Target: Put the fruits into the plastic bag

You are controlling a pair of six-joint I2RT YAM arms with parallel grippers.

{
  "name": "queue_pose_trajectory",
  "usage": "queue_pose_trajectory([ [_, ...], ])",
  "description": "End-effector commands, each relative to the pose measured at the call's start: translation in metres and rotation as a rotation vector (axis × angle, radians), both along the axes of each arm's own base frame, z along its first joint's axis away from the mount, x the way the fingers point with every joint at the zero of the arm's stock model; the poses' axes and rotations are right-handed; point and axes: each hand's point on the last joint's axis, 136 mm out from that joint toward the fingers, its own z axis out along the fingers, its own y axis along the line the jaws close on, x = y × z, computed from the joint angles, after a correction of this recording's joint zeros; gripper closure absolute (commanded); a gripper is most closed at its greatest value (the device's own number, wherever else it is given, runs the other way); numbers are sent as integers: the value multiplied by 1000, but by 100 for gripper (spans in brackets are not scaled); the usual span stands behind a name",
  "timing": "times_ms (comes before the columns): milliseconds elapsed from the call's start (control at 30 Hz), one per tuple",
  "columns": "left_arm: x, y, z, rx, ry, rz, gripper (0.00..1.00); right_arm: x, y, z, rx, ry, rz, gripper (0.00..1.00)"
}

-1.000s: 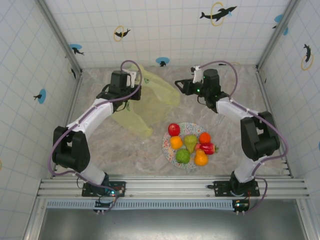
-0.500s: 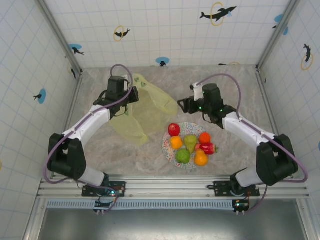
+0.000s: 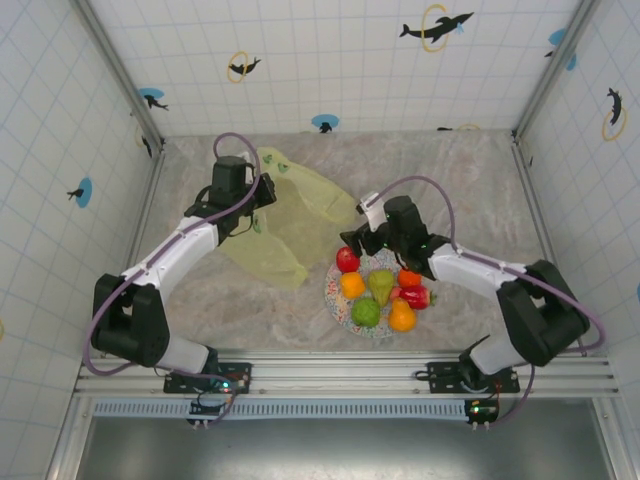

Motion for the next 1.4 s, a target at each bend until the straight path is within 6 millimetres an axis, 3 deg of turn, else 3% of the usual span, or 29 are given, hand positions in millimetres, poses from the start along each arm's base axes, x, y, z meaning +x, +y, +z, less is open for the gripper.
queue_pose_trajectory([
  [0, -3, -1, 18, -41, -42, -8, 100, 31, 11, 11, 0, -133, -24, 0],
  [167, -6, -4, 21, -38, -52, -40, 100, 59, 37, 9, 28, -163, 0, 1],
  [233, -7, -5, 20, -16, -56, -60, 100, 69, 43, 13, 44, -183, -1, 8],
  [400, -9, 5, 10, 101, -40, -73, 100, 77, 60, 24, 89, -153, 28, 58],
  [533, -11, 12, 3, 215, -43, -102, 100, 78, 70, 51, 177, -67, 4, 100],
  [633, -15, 2, 6, 256, -81, -173, 100, 76, 83, 73, 291, 20, 5, 100],
  [767, -29, -23, 15, 197, -120, -320, 100, 80, 94, 79, 351, 133, -24, 100],
  [867, -29, -24, 24, 154, -117, -300, 100, 80, 97, 76, 345, 166, -27, 100],
  [1000, -25, -22, 35, 66, -85, -243, 100, 87, 87, 50, 216, 206, -58, 95],
  [1200, -19, -15, 28, -26, -48, -154, 100, 89, 71, 33, 121, 252, -60, 71],
  [1367, -14, -1, 14, 47, -46, -110, 100, 72, 55, 33, 68, 257, -51, 44],
])
